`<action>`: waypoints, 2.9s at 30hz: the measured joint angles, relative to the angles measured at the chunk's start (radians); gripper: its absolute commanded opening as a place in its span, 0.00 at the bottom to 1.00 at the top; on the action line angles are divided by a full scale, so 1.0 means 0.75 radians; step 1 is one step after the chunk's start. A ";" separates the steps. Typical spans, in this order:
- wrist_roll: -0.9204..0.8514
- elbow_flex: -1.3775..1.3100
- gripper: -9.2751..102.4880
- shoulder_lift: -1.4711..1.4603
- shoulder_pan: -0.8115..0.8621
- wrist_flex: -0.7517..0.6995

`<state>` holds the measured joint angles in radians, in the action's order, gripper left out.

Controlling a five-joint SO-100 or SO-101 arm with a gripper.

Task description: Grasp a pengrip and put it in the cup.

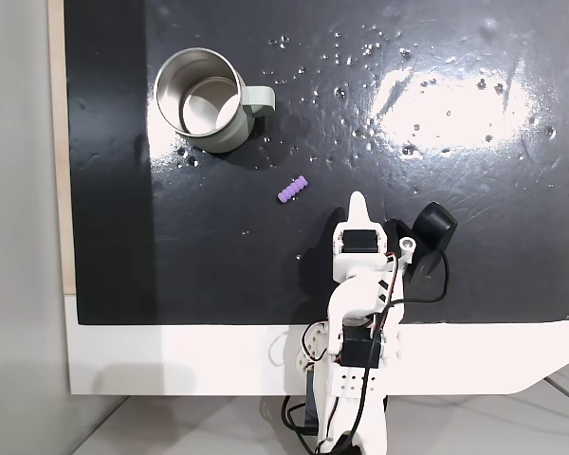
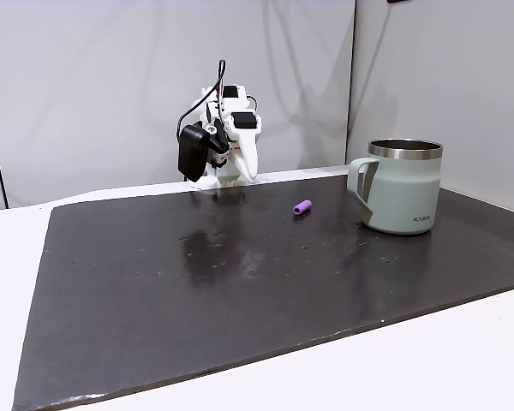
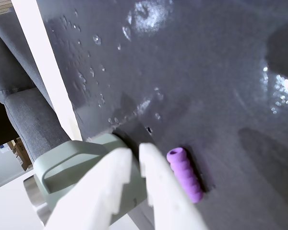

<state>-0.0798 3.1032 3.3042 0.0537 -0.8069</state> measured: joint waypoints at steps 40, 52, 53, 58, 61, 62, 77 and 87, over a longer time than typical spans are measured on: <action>0.016 -0.565 0.08 -0.622 -0.354 -0.121; 0.020 -1.086 0.13 -1.289 -0.419 -0.299; 0.010 -1.125 0.15 -1.327 -0.440 -0.313; -0.002 -1.244 0.23 -1.528 -0.472 -0.389; -0.037 -1.252 0.26 -1.612 -0.513 -0.413; -0.049 -1.256 0.26 -1.640 -0.515 -0.419; -0.092 -1.336 0.27 -2.029 -0.513 -0.399; -0.123 -1.354 0.27 -2.250 -0.487 -0.290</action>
<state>-0.1718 2.0877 1.6168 -0.3114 -1.0247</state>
